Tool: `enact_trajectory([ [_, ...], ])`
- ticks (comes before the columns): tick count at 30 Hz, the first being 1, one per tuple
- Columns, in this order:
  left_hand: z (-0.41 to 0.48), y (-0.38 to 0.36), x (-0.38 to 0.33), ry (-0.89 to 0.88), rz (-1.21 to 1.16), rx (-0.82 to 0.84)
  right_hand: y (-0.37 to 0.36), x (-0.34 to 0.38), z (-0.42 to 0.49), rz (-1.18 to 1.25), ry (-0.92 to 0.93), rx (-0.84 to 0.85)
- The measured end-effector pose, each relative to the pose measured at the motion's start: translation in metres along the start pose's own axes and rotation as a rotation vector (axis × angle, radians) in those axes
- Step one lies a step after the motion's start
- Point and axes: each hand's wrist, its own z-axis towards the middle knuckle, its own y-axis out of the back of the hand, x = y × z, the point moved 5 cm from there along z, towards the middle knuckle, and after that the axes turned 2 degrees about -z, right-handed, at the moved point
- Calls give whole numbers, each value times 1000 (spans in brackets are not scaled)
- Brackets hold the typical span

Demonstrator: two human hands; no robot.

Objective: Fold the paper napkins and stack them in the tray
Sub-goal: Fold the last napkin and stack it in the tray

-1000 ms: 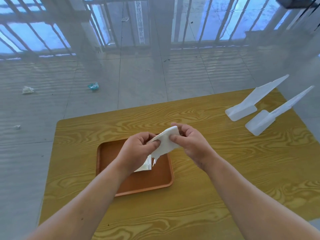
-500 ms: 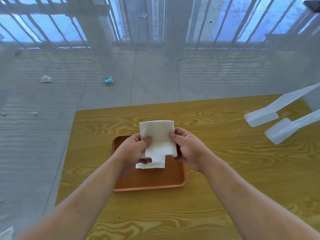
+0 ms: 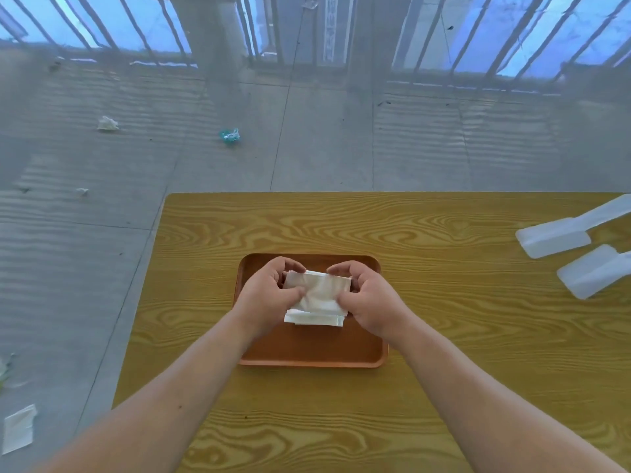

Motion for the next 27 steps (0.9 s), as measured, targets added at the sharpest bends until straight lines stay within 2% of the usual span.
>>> enact_trajectory([
  [3, 8, -6, 20, -41, 229, -41, -4, -15, 5, -253, 30, -118],
  [9, 14, -15, 41, -83, 453, -130, -15, -34, 15, -533, 70, -243],
  [12, 10, -18, 39, -140, 636, -211, -17, -35, 18, -669, 115, -289],
  [14, 2, -19, 37, -237, 764, -256, -17, -33, 13, -820, 249, -356],
  [16, -13, -23, 33, -420, 849, -265, -19, -30, 1, -927, 463, -400],
  [18, -27, -32, 37, -585, 924, -184, -27, -34, -11, -1005, 625, -340],
  [19, -31, -37, 42, -602, 971, -102, -33, -41, -15, -1060, 643, -265],
  [23, -24, -44, 76, -361, 1125, 170, -44, -78, -7, -1275, 363, 85],
  [27, -16, -43, 92, -303, 1152, 223, -46, -91, 0, -1330, 324, 138],
])
